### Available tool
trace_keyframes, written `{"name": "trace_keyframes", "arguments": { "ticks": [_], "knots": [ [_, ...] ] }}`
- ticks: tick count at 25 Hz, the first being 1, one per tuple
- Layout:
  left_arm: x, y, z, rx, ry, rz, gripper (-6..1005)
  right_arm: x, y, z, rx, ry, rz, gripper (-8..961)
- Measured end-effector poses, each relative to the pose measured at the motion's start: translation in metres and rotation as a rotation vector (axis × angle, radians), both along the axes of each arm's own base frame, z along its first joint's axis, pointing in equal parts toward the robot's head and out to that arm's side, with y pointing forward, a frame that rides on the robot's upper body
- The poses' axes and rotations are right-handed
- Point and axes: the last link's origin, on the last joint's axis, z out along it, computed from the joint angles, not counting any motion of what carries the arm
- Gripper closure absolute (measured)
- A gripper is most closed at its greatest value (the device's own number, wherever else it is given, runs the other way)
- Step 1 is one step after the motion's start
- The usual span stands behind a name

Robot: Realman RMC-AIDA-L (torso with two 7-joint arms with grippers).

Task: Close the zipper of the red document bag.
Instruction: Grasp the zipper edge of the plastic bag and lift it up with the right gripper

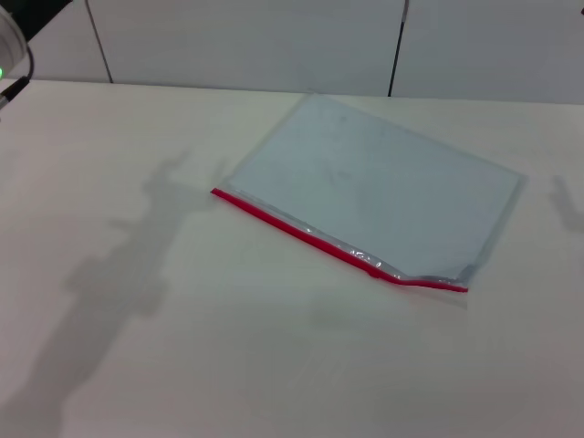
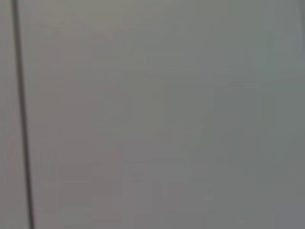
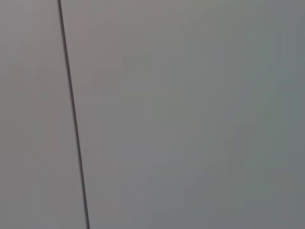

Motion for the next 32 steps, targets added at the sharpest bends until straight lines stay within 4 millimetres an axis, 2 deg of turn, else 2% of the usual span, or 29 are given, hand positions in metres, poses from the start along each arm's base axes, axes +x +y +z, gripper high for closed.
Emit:
{"name": "trace_keyframes", "arguments": {
  "ticks": [5,21,26,32],
  "knots": [
    [-0.007,0.001,0.004,0.029,-0.011,0.048,415,0.001,0.0,0.0,0.002,0.0,-0.002,224],
    [-0.009,0.001,0.005,0.035,-0.012,0.058,415,-0.002,0.0,-0.004,-0.026,-0.007,0.008,223],
    [-0.008,0.002,0.005,0.029,-0.008,0.05,415,-0.016,-0.005,-0.015,-0.201,-0.049,0.079,223],
    [-0.002,0.002,-0.001,0.004,0.051,0.013,415,-0.023,-0.021,-0.038,-0.454,-0.242,0.204,222]
  ]
}}
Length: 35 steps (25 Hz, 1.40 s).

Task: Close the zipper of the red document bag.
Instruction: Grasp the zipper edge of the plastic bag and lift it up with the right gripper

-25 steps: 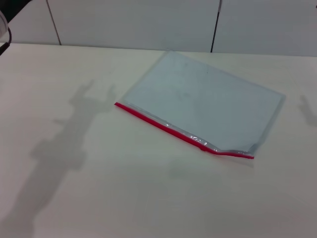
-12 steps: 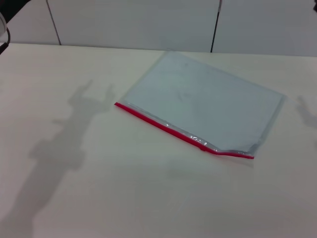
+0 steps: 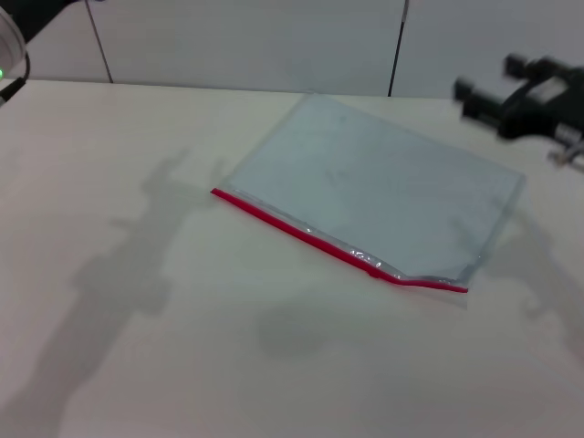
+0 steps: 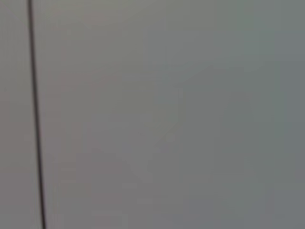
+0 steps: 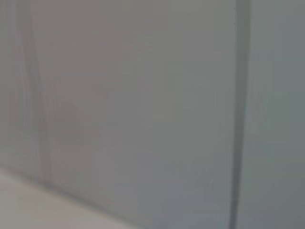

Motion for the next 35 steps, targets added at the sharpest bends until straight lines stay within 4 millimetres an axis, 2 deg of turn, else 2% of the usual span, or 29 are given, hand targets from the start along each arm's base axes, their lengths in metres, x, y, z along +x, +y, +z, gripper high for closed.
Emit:
{"name": "trace_keyframes", "arguments": {
  "ticks": [9,23,28,35],
  "knots": [
    [0.003,-0.001,-0.001,-0.018,0.003,-0.02,416,0.011,-0.025,-0.027,-0.239,-0.193,0.134,222],
    [0.004,0.0,-0.003,-0.025,0.017,-0.023,416,0.045,-0.045,-0.056,-0.42,-0.504,0.136,221],
    [0.003,0.0,-0.003,-0.026,0.019,-0.021,416,0.048,-0.048,-0.069,-0.454,-0.559,0.154,221],
    [0.003,0.001,-0.003,-0.027,0.019,-0.021,416,0.047,-0.042,-0.073,-0.463,-0.585,0.159,221]
  ]
}}
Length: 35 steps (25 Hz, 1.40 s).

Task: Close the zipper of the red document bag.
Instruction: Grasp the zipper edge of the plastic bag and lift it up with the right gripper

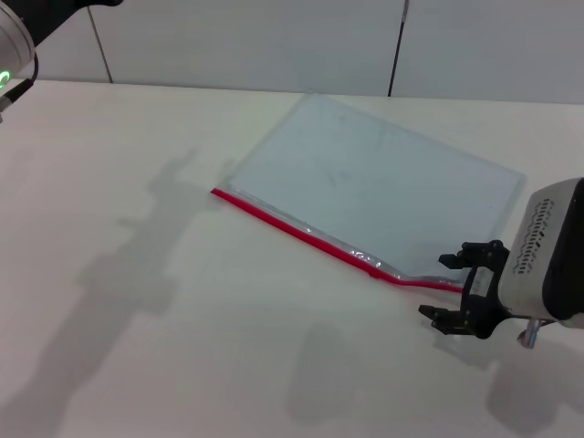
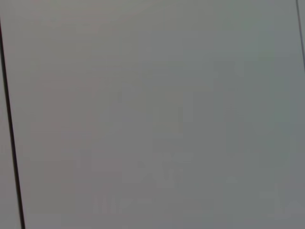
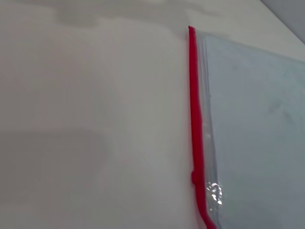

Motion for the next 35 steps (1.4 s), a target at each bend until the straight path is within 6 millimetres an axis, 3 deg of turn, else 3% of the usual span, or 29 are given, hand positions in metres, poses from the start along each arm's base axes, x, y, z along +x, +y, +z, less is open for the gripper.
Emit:
{"name": "trace_keyframes", "arguments": {
  "ticks": [25,35],
  "knots": [
    [0.004,0.0,0.001,-0.003,0.014,-0.019,416,0.013,0.024,-0.003,0.075,-0.117,-0.034,224],
    [0.007,-0.001,0.0,-0.001,0.022,-0.026,416,0.006,0.032,-0.001,0.114,-0.1,-0.018,228]
  ]
}}
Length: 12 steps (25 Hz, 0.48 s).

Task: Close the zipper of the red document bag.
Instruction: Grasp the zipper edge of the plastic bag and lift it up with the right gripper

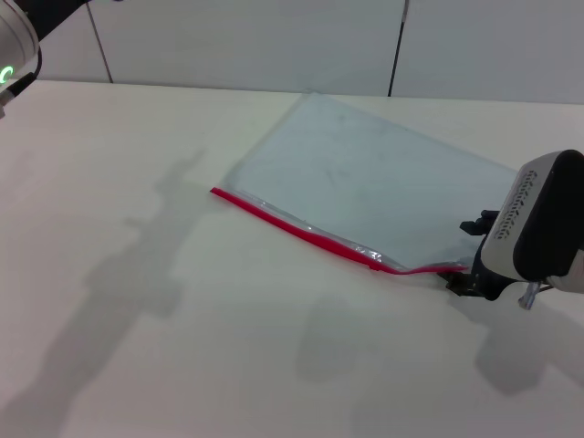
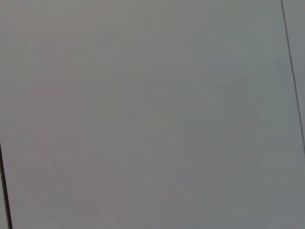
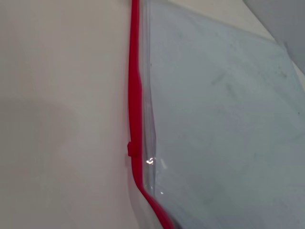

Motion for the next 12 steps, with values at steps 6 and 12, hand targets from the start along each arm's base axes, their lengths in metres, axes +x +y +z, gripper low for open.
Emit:
{"name": "trace_keyframes", "arguments": {
  "ticks": [6,12],
  "knots": [
    [0.0,0.0,0.0,-0.001,0.0,-0.001,417,0.0,0.003,-0.004,-0.013,-0.002,-0.006,230],
    [0.002,0.0,-0.001,-0.005,0.002,-0.008,417,-0.001,0.008,-0.011,-0.035,-0.006,-0.035,312]
  ]
}}
